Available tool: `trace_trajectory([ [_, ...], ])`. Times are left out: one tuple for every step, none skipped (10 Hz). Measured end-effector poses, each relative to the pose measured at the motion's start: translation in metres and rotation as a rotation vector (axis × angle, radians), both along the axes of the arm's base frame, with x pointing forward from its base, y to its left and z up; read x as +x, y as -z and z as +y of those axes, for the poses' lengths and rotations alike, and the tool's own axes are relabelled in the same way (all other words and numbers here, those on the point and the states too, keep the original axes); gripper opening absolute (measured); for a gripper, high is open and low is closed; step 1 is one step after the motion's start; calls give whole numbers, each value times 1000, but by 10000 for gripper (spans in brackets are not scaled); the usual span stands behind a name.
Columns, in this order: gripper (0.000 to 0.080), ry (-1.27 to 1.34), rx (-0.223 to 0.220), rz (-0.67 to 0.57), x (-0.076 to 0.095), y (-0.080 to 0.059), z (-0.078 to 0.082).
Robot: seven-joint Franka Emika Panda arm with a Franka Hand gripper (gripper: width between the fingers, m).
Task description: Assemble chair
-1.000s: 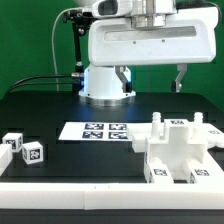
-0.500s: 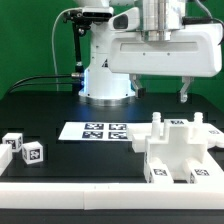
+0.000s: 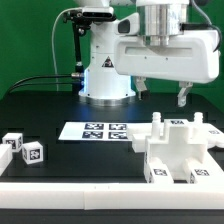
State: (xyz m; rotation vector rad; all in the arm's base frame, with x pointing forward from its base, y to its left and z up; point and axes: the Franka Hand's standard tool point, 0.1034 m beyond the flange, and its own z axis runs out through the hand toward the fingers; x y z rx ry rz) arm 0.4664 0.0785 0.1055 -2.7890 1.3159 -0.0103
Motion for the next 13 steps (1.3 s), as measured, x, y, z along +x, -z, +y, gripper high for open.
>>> trace_trajectory([
  [649,94,-3,18,-8,10,5],
  [649,78,-8,22,-10,16,6],
  [649,72,-8,23,-9,15,5],
  [649,70,-8,24,-10,16,6],
  [649,68,-8,24,-10,16,6],
  [649,134,1,33,-13,19,5],
  [649,299,27,60,-21,29,5],
  [649,426,53,79,-26,38,9],
  [649,439,48,75,-28,45,13],
  [649,402,27,85,-33,52,22],
  [649,398,33,85,-32,51,23],
  [649,397,32,85,-33,52,23],
  [649,395,30,89,-34,54,23],
])
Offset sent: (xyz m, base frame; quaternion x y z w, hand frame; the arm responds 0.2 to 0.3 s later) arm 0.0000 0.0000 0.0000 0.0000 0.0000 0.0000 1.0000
